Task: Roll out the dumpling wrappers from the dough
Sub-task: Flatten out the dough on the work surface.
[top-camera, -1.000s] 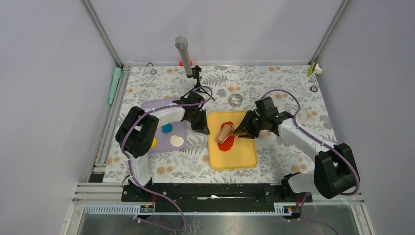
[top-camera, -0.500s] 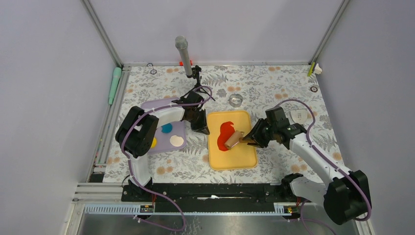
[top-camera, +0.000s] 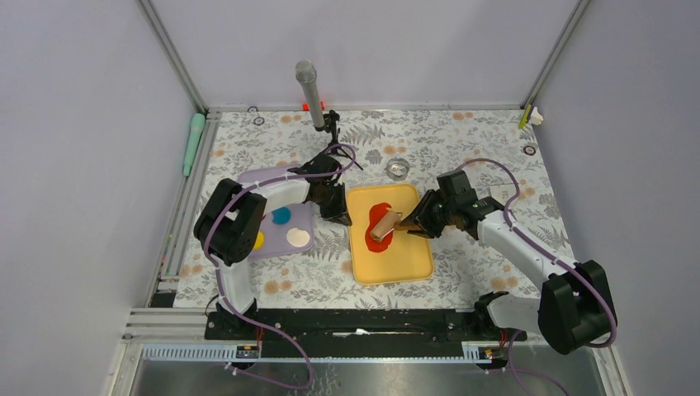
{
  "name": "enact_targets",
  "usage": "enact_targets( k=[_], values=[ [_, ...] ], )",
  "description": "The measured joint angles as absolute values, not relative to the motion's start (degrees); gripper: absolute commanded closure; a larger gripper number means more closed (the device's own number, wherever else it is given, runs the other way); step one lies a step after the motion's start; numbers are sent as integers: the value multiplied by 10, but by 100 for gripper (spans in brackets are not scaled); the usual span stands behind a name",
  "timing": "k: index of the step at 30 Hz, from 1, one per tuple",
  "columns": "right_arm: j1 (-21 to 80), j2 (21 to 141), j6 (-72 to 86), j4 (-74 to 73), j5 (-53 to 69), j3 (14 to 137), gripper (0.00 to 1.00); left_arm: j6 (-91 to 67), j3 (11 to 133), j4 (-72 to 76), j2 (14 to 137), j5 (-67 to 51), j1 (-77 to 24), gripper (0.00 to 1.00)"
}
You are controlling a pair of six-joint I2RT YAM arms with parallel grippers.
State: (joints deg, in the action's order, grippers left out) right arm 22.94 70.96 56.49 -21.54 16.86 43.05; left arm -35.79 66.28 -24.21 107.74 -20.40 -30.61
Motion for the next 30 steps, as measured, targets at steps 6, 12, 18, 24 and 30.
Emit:
enact_targets(
  k=[6,12,18,24,30],
  values=[
    [233,719,557,-253,134,473,100,-358,663,-242,1077,-204,-306,100],
    [233,771,547,-250,110,564,100,-354,663,-244,1077,-204,-306,100],
    [239,828,543,-224,114,592,100,-354,663,-244,1077,-204,-306,100],
    [255,864,547,-208,117,585,100,-354,663,-244,1077,-204,-306,100],
    [258,865,553,-176,116,566,100,-354,663,-244,1077,-204,-306,100]
  ],
)
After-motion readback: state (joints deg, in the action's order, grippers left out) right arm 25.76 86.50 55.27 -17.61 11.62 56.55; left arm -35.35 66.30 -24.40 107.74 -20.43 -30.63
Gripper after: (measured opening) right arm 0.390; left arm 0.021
